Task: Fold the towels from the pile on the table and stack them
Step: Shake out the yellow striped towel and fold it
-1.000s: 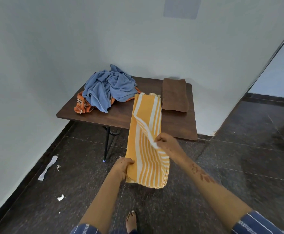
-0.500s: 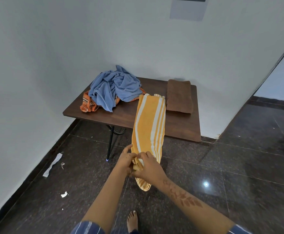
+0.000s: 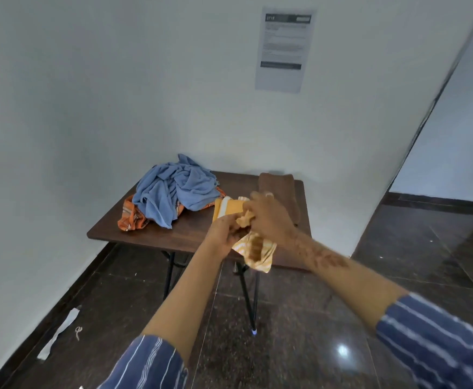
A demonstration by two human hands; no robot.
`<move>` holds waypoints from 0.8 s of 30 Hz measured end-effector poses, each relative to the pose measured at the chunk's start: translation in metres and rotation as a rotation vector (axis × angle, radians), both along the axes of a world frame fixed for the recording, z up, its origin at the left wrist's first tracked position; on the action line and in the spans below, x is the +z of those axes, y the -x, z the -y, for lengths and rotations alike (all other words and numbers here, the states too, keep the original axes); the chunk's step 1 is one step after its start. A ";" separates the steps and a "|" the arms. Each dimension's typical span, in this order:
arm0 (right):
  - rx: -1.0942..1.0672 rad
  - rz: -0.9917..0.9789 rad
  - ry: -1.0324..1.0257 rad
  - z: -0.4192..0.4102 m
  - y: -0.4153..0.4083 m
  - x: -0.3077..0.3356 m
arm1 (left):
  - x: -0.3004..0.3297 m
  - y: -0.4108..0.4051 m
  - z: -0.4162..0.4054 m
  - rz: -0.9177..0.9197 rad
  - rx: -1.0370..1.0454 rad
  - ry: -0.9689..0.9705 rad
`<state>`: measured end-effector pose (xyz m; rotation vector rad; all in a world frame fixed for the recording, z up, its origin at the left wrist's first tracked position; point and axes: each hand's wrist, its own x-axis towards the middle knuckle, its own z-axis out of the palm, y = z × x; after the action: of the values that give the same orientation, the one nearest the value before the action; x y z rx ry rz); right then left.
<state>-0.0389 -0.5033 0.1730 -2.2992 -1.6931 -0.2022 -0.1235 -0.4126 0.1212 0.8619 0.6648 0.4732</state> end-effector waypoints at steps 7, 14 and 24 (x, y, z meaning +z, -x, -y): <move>0.085 -0.024 -0.177 -0.016 -0.066 0.164 | 0.024 -0.062 -0.019 -0.700 0.062 -1.170; -0.031 0.024 -0.373 -0.011 -0.100 0.266 | 0.010 -0.090 -0.023 -0.350 0.121 -1.108; -0.330 0.037 -0.471 -0.038 -0.148 0.241 | -0.045 -0.086 -0.028 -0.128 -0.281 -0.729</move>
<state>0.1096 -0.4655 0.4142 -2.1925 -1.1124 -0.6398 -0.0378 -0.3844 0.0761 1.6612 0.4710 0.4077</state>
